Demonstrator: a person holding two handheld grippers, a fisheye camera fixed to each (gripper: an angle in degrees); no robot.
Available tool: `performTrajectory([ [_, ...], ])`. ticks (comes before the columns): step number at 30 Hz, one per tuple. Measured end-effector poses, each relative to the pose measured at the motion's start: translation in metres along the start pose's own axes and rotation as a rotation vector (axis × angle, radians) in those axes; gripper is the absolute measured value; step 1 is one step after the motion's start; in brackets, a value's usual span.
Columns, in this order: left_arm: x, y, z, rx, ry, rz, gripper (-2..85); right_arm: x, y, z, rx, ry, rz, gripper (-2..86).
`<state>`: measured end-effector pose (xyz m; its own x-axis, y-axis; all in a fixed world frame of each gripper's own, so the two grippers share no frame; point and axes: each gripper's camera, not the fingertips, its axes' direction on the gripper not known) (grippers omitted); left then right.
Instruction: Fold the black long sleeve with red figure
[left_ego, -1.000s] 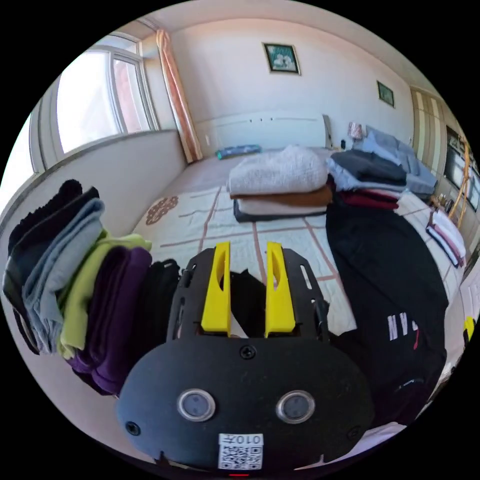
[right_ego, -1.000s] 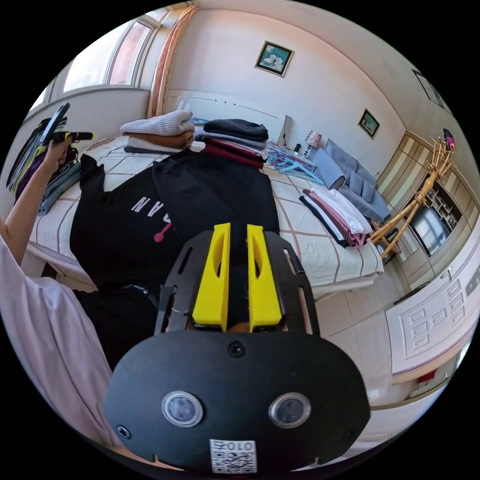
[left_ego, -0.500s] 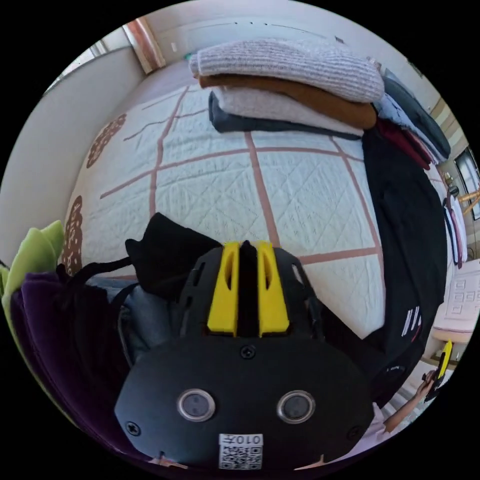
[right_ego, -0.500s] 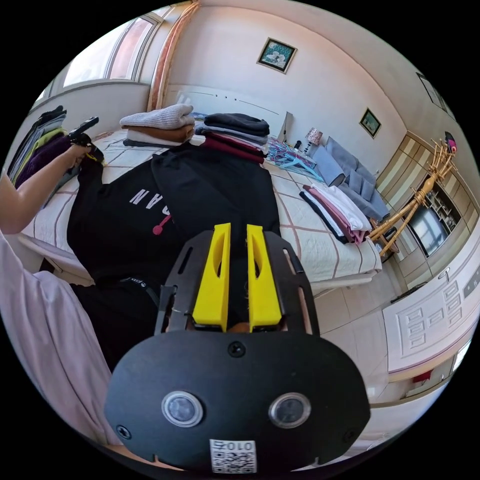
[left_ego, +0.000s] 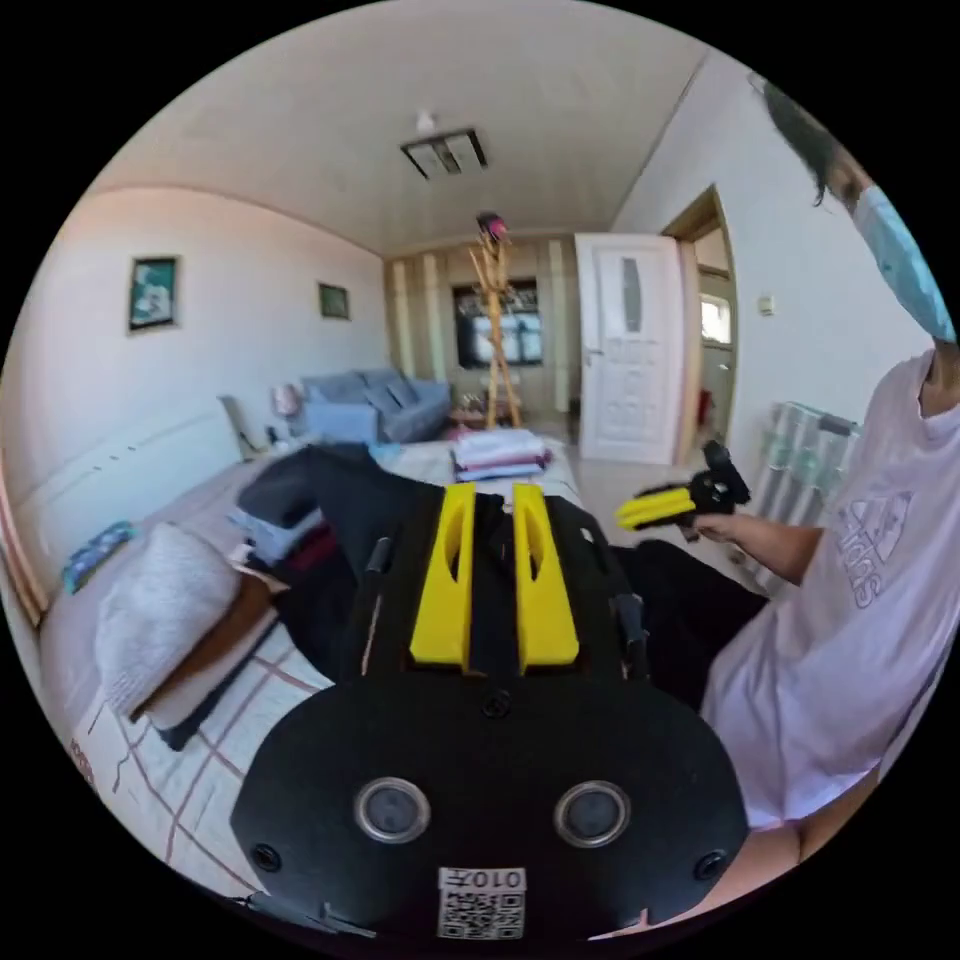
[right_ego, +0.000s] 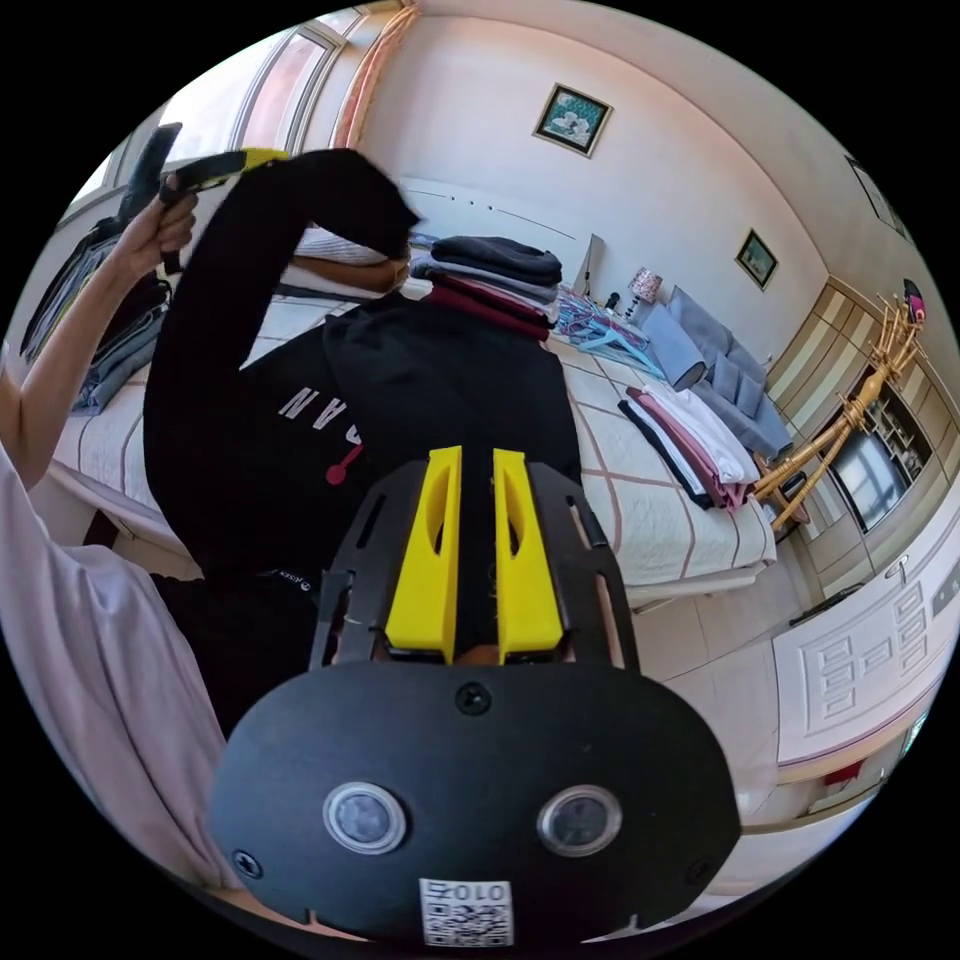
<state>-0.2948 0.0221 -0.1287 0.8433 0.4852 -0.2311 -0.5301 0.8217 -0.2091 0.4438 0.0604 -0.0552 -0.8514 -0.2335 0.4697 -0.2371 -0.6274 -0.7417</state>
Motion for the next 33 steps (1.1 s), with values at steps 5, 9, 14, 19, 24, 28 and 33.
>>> performTrajectory([
  [5, 0.053, 0.040, 0.067, -0.293, 0.034, -0.022, 10.8, 0.036, -0.006, 0.004, -0.040, -0.057, 0.052, 7.2],
  [9, 0.088, 0.096, 0.051, -0.392, -0.145, -0.106, 11.6, 0.071, 0.002, 0.011, -0.091, -0.109, 0.121, 7.8],
  [14, 0.119, 0.151, 0.046, -0.629, -0.334, -0.115, 11.2, 0.135, -0.003, 0.037, -0.101, -0.365, 0.359, 9.8],
  [19, 0.133, 0.181, 0.063, -0.731, -0.363, -0.132, 7.8, 0.184, -0.026, 0.067, -0.093, -0.586, 0.507, 10.4],
  [24, 0.136, 0.184, 0.067, -0.724, -0.376, -0.157, 2.0, 0.210, -0.059, 0.067, -0.067, -0.582, 0.499, 10.1],
  [28, 0.146, 0.178, 0.049, -0.747, -0.365, -0.155, 1.3, 0.220, -0.075, 0.068, -0.101, -0.558, 0.463, 10.1],
  [33, 0.154, 0.210, 0.067, -0.854, -0.320, -0.148, 4.9, 0.228, -0.082, 0.080, -0.166, -0.537, 0.460, 10.7],
])
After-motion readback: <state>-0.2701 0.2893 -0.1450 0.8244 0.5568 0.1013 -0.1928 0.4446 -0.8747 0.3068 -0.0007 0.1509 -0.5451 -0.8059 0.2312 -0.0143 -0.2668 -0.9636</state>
